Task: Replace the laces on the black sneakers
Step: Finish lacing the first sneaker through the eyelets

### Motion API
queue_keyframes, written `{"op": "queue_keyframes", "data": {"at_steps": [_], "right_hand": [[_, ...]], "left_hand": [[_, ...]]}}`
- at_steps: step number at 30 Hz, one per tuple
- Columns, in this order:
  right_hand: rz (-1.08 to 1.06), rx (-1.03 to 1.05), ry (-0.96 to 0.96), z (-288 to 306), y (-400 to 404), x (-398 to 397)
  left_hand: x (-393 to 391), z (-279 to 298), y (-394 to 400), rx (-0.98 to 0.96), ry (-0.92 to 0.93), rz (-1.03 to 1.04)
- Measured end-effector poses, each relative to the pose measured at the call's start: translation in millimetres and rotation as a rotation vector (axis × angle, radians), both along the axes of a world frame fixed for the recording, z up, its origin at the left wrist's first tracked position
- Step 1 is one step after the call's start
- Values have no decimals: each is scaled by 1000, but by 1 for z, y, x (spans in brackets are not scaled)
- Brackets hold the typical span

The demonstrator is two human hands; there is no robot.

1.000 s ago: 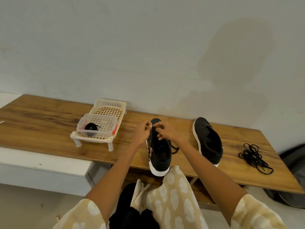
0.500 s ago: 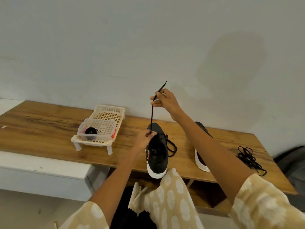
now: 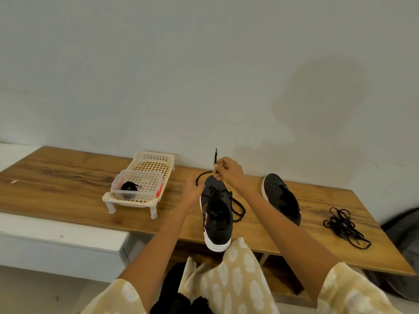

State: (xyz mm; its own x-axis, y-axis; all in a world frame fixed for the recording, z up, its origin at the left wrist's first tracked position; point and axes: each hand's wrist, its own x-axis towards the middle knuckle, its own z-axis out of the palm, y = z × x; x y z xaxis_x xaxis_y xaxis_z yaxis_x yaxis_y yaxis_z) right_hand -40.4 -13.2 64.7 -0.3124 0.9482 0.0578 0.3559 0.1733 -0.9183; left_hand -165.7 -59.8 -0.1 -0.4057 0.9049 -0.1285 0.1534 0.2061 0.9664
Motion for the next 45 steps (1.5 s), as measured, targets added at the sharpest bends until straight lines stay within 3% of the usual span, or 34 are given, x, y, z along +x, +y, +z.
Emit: {"op": "queue_keyframes", "data": {"at_steps": [7, 12, 15, 17, 19, 23, 28, 32, 35, 39, 41, 45], "right_hand": [[32, -3, -158, -51, -16, -19], [30, 196, -351, -58, -23, -10], [-27, 214, -429, -66, -27, 9], [-38, 175, -533, -72, -30, 21], [-14, 122, -610, -78, -32, 29], [-26, 70, -547, -89, -36, 33], [-153, -26, -319, -97, -35, 39], [-87, -84, -541, -119, -28, 60], [40, 25, -786, -133, -29, 70], [50, 151, -877, -144, -24, 77], [-57, 103, -780, -144, -17, 82], [-415, -10, -268, -113, -1, 96]], "left_hand": [[7, 14, 2, 137, 68, -51], [8, -1, 3, 162, 167, 0], [13, -3, -1, 164, 184, 40], [16, -6, -5, 127, 280, -1], [13, -11, -11, 47, 506, -41], [2, -25, -27, -173, 774, -34], [-12, -60, -35, -328, 746, -74], [-19, -78, -30, -354, 737, -90], [-17, -80, -24, -308, 854, -45], [-10, -70, -15, -279, 944, 56], [-4, -64, -10, -202, 896, 82], [9, -43, 3, 4, 806, 114]]}}
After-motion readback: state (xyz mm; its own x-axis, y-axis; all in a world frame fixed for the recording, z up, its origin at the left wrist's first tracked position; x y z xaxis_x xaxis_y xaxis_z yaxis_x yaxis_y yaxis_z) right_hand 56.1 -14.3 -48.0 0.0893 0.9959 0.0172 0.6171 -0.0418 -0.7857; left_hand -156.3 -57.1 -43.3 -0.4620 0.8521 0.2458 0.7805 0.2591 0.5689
